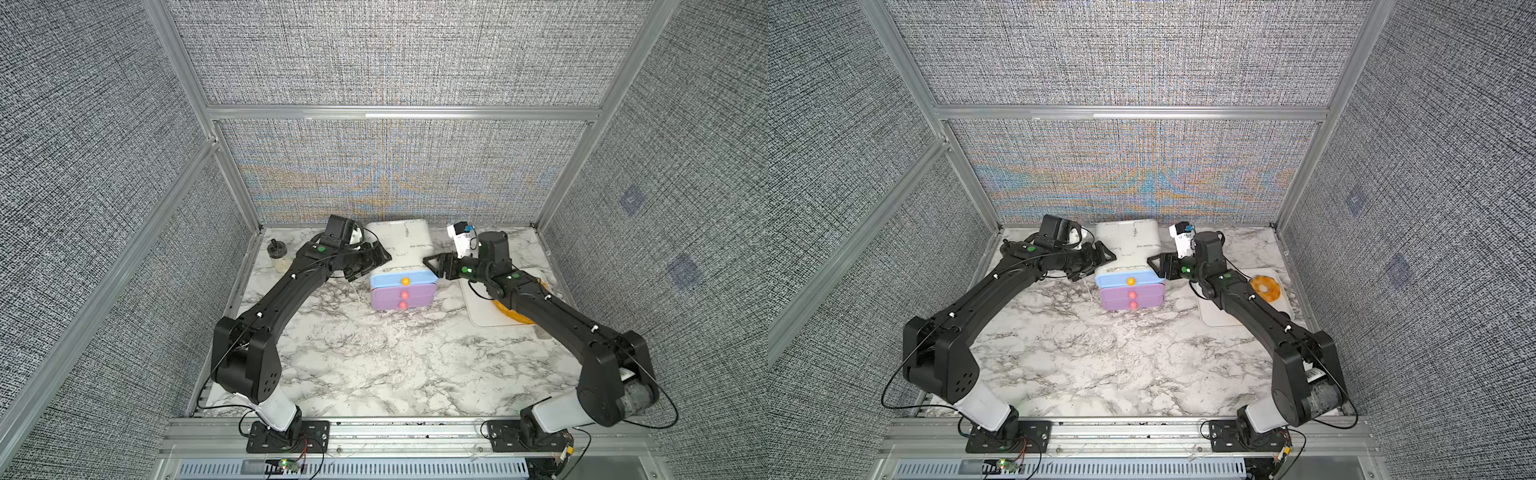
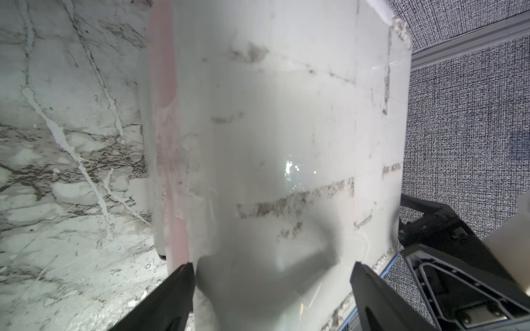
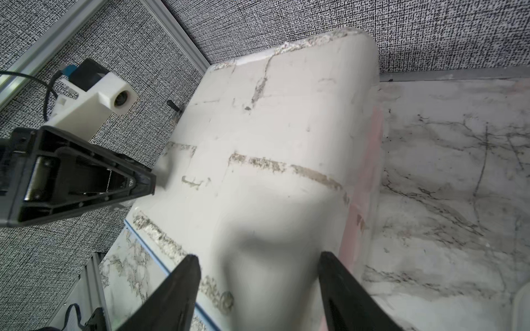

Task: Place the cookies into the drawer by color
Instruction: Move the storage box to the center of the board, then reset both arms

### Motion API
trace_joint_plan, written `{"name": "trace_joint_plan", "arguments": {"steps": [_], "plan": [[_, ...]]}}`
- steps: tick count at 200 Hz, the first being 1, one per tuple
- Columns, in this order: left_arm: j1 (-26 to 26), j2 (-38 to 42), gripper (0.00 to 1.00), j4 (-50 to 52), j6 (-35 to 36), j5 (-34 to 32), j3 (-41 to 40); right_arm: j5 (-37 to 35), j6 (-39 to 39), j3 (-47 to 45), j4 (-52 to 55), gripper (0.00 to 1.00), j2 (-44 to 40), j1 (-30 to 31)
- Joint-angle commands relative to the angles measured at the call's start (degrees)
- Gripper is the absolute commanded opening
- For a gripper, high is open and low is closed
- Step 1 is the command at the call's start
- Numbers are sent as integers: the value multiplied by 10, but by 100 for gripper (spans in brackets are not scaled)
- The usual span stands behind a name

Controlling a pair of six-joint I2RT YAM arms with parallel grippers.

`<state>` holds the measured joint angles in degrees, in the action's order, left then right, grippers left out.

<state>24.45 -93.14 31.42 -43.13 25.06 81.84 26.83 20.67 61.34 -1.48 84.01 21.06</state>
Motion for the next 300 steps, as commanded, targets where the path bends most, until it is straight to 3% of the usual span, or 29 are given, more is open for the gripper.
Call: {"name": "trace_joint_plan", "arguments": {"steps": [1, 55, 90, 125, 165, 205, 241, 300], "plan": [[3, 21, 93, -28, -3, 12, -15, 9, 11, -12, 25, 70, -18, 4], [3, 67, 99, 44, 19, -71, -4, -94, -22, 20, 108, 78, -66, 2], [3, 145, 99, 83, 22, -140, -25, -149, -41, 18, 137, 99, -136, 1], [3, 255, 99, 129, 30, -219, -63, -219, -65, 1, 162, 99, -225, 1], [3, 408, 99, 145, 27, -306, -152, -249, -103, -75, 152, 99, -328, 8], [3, 518, 99, 91, 27, -386, -288, -265, -153, -238, 47, 99, -409, 22], [1, 500, 99, 27, 56, -471, -367, -366, -180, -361, -91, 99, -410, 18], [-33, 394, 99, -103, 137, -552, -423, -354, -181, -436, -270, 99, -294, -88]]}}
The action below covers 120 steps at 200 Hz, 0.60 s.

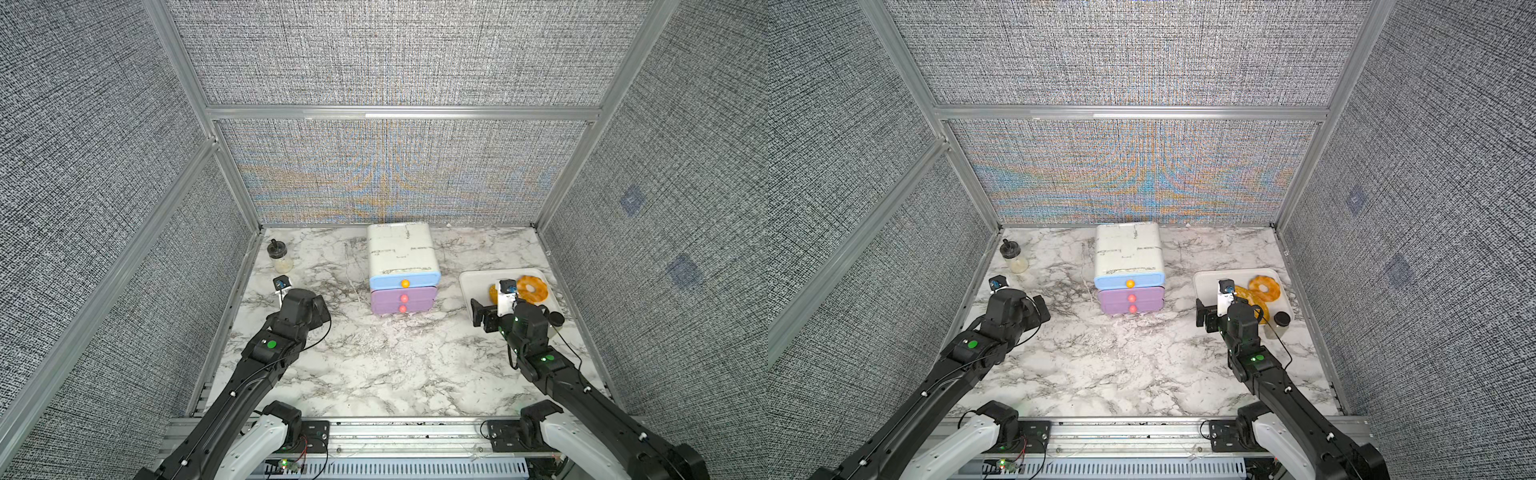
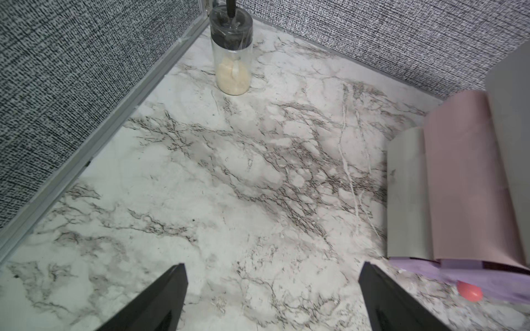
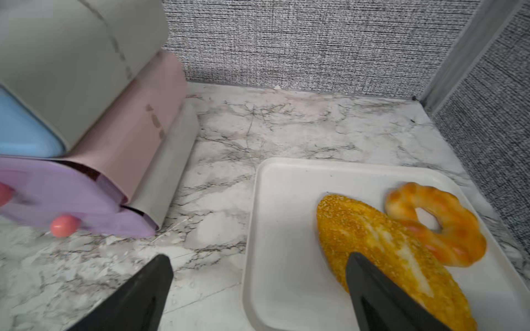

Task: Place the cookies into the drawer by color
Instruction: Reset both arms

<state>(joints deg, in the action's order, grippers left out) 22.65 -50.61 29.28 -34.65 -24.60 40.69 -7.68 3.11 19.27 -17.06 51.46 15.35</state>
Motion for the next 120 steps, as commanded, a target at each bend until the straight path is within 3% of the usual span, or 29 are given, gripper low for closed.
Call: {"name": "trace_joint_plan", "arguments": {"steps": [1, 42, 79, 120], "plan": [[-15, -33, 99, -83, 55, -55, -12, -9, -5, -15, -117, 99, 34, -33], [-69, -81, 99, -173, 114, -61, -54, -12, -12, -47, -225, 99, 97, -71], [-120, -98, 99, -240, 148, -43, -85, 6, -46, -73, -334, 99, 152, -76], [-150, -96, 99, -360, 230, -33, -135, 11, -85, -80, -422, 99, 224, -76]]}}
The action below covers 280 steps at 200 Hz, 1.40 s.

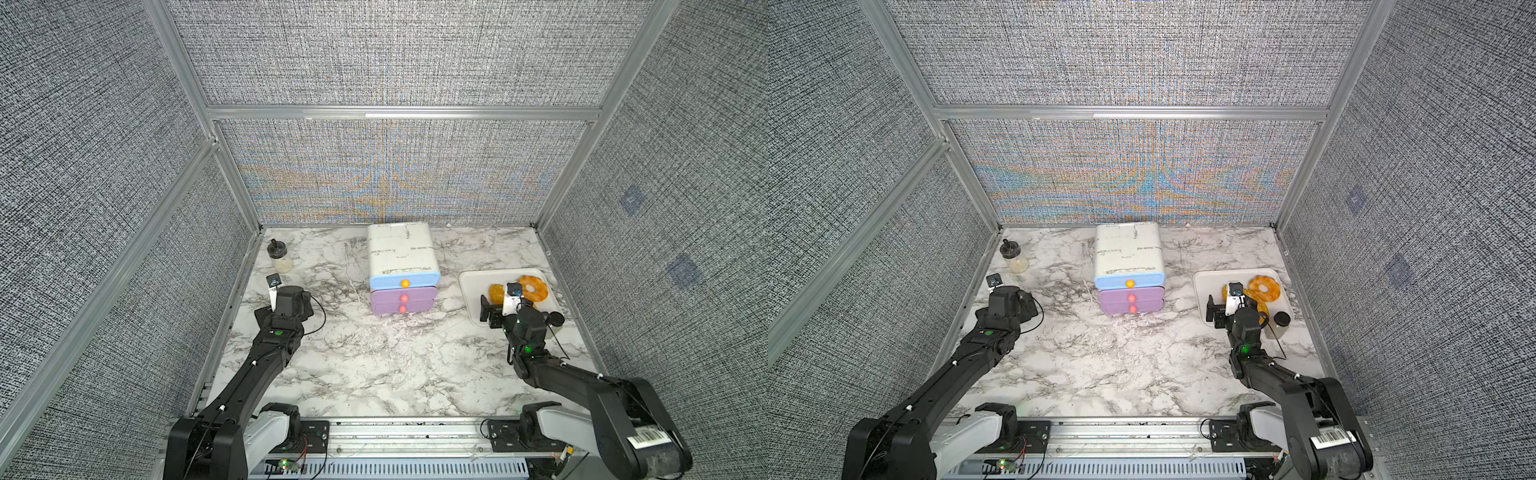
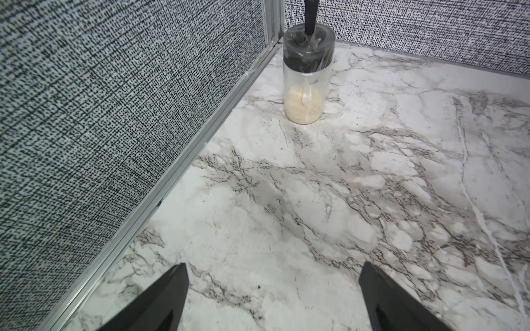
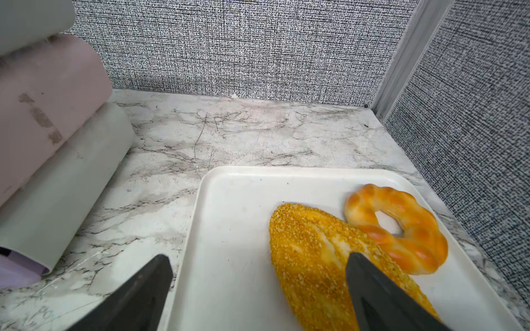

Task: Place the cookies into the drawer by color
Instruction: Reset both arms

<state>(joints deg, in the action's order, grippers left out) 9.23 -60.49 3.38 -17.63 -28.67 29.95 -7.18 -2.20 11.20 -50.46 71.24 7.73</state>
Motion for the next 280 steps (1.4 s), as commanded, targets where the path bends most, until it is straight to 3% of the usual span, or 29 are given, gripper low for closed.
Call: {"name": "trace_joint_plan", "arguments": {"steps": [1, 34, 67, 94, 106, 130, 151, 165, 180, 280], "plan": [[-18, 3, 99, -106, 61, 8, -30, 9, -33, 1, -88, 99, 27, 1], [-59, -16, 99, -267, 87, 83, -110, 22, -50, 5, -134, 99, 59, -1], [-70, -70, 99, -328, 107, 117, -104, 27, -50, -9, -200, 99, 97, -13], [-73, -117, 99, -441, 132, 166, -116, 39, -20, -25, -255, 99, 133, -42], [-75, -159, 99, -484, 142, 190, -114, 38, -17, -27, -287, 99, 154, -44], [-78, -278, 99, -584, 147, 232, -98, 72, -11, 10, -219, 99, 156, -60], [-78, -248, 99, -457, 154, 246, -58, 90, -1, 16, -204, 99, 157, -72], [-77, -267, 99, -509, 158, 249, -69, 92, 0, 17, -204, 99, 158, -74], [-77, -255, 99, -465, 159, 248, -57, 92, 0, 15, -207, 99, 156, -74], [-75, -255, 99, -478, 161, 248, -62, 93, 0, 18, -204, 99, 158, -75]]}}
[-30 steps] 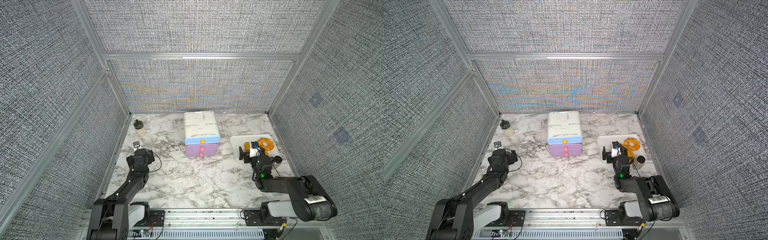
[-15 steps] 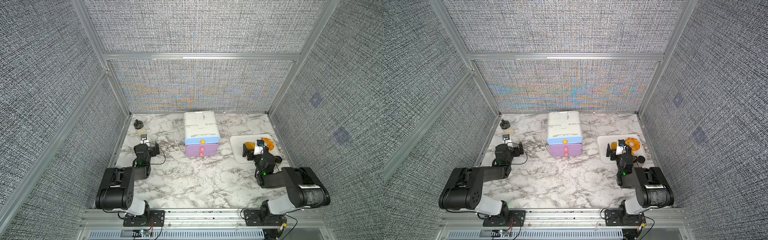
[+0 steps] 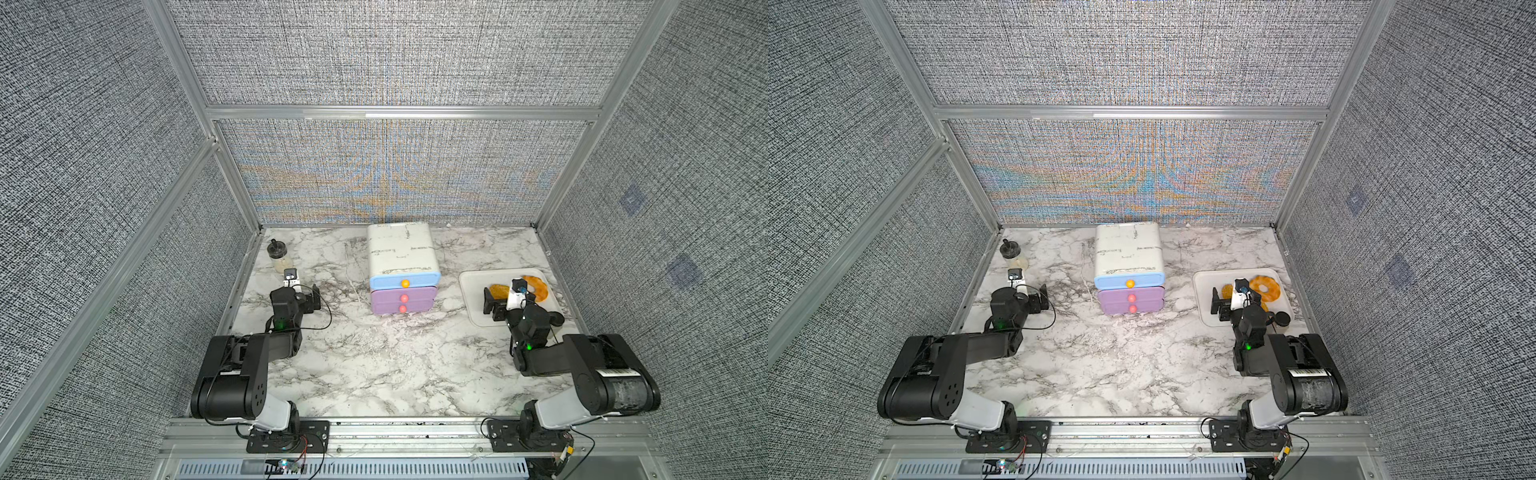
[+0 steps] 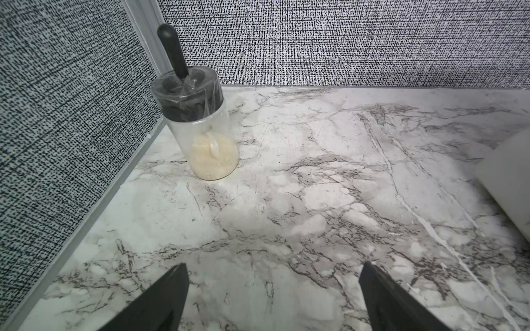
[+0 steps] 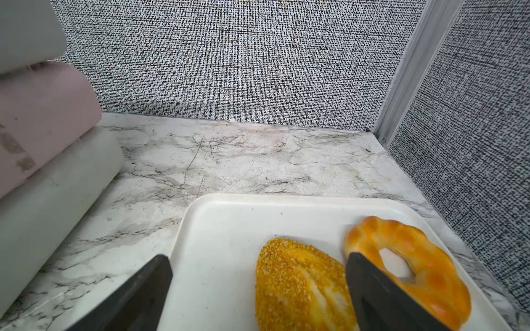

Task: Place the cookies into the drawer by color
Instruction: Reset both arms

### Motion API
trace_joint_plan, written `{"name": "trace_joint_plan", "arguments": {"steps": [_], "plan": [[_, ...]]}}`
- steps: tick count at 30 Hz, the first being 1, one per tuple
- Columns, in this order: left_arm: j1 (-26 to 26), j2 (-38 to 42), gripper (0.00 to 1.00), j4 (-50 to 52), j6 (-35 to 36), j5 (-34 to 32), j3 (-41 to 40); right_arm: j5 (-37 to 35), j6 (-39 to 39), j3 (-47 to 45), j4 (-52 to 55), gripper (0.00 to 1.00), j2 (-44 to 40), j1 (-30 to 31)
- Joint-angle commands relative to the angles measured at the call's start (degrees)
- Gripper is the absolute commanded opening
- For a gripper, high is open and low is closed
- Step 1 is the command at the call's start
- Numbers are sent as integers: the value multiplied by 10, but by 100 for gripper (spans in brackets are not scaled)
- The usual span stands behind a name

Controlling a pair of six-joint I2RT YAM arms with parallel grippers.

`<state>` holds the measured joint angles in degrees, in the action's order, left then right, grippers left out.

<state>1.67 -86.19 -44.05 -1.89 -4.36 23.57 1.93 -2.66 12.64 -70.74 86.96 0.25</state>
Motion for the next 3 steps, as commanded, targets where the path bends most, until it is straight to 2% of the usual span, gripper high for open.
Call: {"name": "trace_joint_plan", "arguments": {"steps": [1, 3], "plan": [[0, 2, 99, -4, 4, 5, 2, 2, 5, 4, -1, 99, 1, -1], [0, 2, 99, -4, 4, 5, 2, 2, 5, 3, -3, 99, 1, -1]]}}
